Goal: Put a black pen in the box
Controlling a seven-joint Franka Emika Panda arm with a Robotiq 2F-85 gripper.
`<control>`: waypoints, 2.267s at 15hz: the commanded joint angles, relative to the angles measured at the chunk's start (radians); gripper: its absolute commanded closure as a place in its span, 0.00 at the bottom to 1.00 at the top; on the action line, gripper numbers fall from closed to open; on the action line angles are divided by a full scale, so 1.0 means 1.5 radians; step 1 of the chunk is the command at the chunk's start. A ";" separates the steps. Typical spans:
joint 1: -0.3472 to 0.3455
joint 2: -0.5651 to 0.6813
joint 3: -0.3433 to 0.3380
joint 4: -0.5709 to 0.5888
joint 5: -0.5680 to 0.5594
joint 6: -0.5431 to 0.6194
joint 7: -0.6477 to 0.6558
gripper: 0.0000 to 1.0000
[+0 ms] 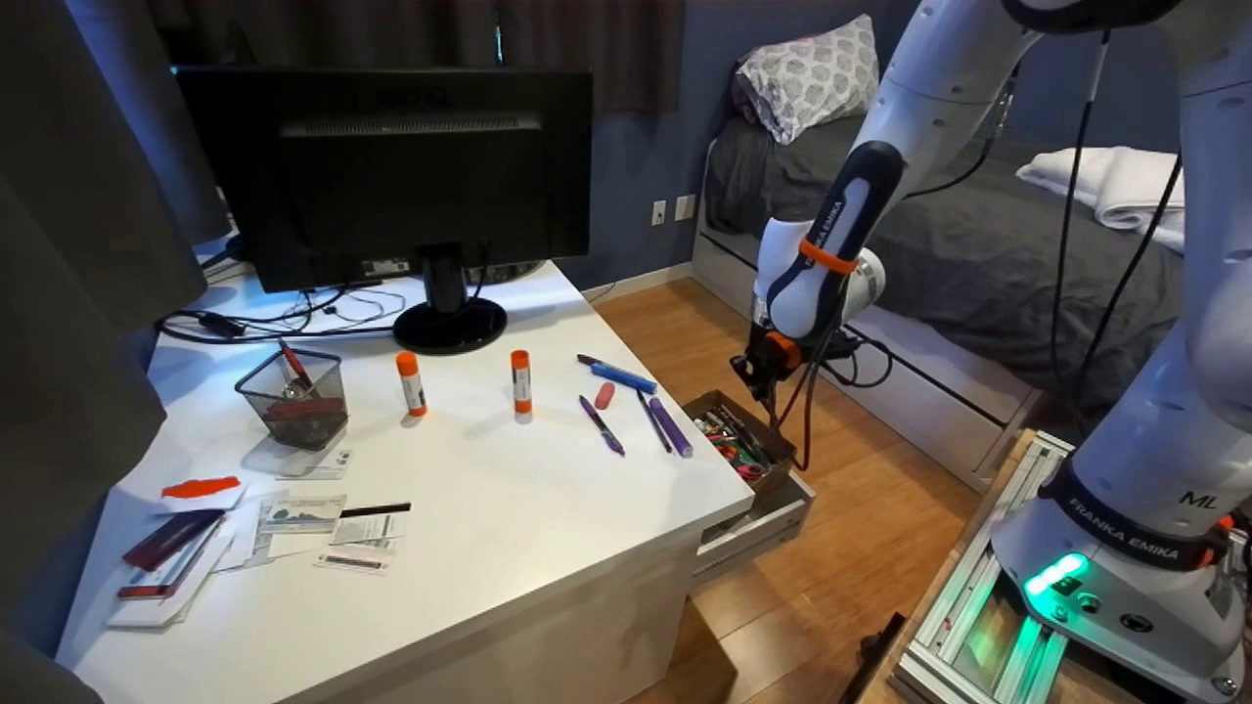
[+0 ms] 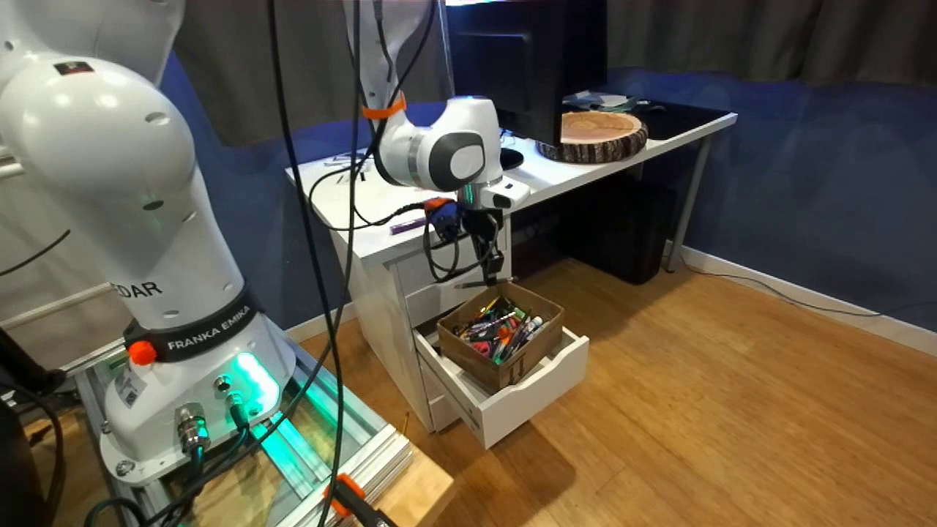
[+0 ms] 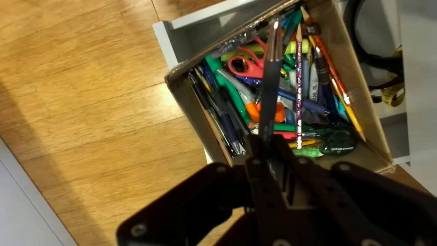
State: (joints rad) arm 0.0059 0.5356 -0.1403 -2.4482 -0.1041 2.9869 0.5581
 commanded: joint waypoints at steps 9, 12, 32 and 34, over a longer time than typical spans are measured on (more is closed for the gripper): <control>0.067 0.227 -0.001 0.134 0.193 0.126 -0.064 0.97; 0.077 0.269 0.003 0.158 0.213 0.147 -0.071 0.97; 0.041 0.229 0.064 0.158 0.206 0.146 -0.171 0.23; 0.038 0.173 0.067 0.124 0.206 0.130 -0.181 0.08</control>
State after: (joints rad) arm 0.0937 0.9491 -0.0707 -2.1515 0.1954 3.2345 0.3324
